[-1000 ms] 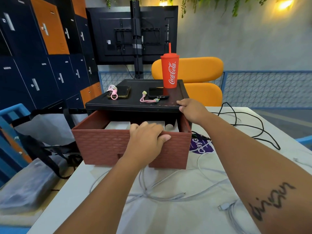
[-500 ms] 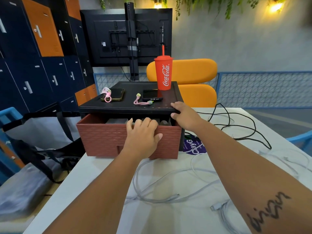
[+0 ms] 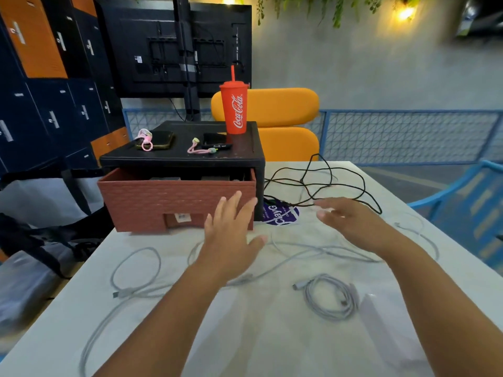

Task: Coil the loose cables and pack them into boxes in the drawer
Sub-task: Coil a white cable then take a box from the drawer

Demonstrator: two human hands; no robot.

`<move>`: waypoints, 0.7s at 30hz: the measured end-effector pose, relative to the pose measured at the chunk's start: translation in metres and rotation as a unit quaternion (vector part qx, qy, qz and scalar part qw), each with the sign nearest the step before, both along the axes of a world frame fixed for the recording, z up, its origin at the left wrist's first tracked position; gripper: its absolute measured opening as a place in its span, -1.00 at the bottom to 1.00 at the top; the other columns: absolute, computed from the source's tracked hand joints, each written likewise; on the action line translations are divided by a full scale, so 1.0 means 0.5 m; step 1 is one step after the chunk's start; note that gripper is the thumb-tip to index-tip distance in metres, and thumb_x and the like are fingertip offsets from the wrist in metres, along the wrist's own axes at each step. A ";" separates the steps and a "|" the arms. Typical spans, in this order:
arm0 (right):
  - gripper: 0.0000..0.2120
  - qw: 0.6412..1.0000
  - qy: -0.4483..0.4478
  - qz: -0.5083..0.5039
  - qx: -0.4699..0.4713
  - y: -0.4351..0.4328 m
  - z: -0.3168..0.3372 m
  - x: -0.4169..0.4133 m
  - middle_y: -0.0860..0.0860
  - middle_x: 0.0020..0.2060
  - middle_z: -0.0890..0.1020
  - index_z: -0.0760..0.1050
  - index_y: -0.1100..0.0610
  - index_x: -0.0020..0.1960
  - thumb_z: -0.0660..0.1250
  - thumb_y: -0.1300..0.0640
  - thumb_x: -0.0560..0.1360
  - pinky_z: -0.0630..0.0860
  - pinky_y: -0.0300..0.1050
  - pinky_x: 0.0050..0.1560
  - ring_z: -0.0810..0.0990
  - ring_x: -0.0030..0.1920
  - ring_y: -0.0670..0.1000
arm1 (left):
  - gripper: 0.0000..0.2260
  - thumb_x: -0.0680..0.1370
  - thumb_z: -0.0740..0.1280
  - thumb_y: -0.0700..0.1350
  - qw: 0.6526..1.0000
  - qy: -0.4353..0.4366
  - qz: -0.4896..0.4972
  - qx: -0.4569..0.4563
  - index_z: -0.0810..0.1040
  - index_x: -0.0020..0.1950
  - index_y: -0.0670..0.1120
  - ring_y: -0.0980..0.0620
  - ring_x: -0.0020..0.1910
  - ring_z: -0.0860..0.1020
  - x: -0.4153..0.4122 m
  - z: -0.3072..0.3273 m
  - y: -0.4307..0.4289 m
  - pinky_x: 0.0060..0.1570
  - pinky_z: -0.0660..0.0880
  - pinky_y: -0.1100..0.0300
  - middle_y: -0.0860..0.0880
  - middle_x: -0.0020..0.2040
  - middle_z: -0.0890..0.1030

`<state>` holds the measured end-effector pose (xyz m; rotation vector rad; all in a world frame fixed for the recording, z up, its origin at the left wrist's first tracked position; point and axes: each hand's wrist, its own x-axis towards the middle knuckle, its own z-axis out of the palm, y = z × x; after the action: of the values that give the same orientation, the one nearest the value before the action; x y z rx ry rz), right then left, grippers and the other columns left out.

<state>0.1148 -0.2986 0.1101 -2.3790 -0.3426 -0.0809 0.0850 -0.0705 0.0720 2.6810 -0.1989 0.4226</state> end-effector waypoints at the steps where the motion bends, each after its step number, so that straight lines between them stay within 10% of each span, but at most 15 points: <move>1: -0.69 1.000 -0.005 -0.012 -0.005 -0.013 -0.006 -0.017 -0.10 0.12 0.48 0.47 -0.03 0.26 0.24 -0.04 0.54 0.27 -0.22 0.08 0.44 0.11 -0.09 | -0.41 0.56 0.20 0.11 1.000 -0.001 -0.012 -0.022 0.01 0.52 0.12 0.01 0.51 -0.20 -0.016 -0.008 -0.014 0.45 -0.14 -0.06 0.08 0.55 -0.14; 7: -0.89 0.996 -0.034 -0.062 -0.057 -0.090 -0.064 -0.117 0.00 -0.03 0.55 0.54 0.03 -0.04 0.24 0.05 0.54 0.33 -0.17 -0.01 0.49 -0.02 -0.01 | -0.48 0.55 0.26 0.05 0.987 0.010 -0.082 -0.138 0.17 0.48 0.09 0.11 0.49 -0.05 -0.110 -0.057 -0.102 0.47 0.00 0.12 0.08 0.51 0.03; 21: -0.64 0.978 -0.055 -0.069 -0.191 -0.126 -0.126 -0.168 -0.04 -0.37 0.46 0.29 0.05 -0.32 0.03 -0.06 0.61 0.35 -0.06 -0.14 0.49 -0.18 0.07 | -0.59 0.54 0.29 0.00 0.960 0.076 -0.113 -0.243 0.26 0.34 0.19 0.44 0.22 0.21 -0.205 -0.085 -0.159 0.15 0.07 0.61 0.27 0.28 0.24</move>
<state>0.0306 -0.3618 0.0471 -2.7863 -0.2614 -0.2306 -0.0174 -0.1499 0.0294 2.1641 -0.3080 0.1644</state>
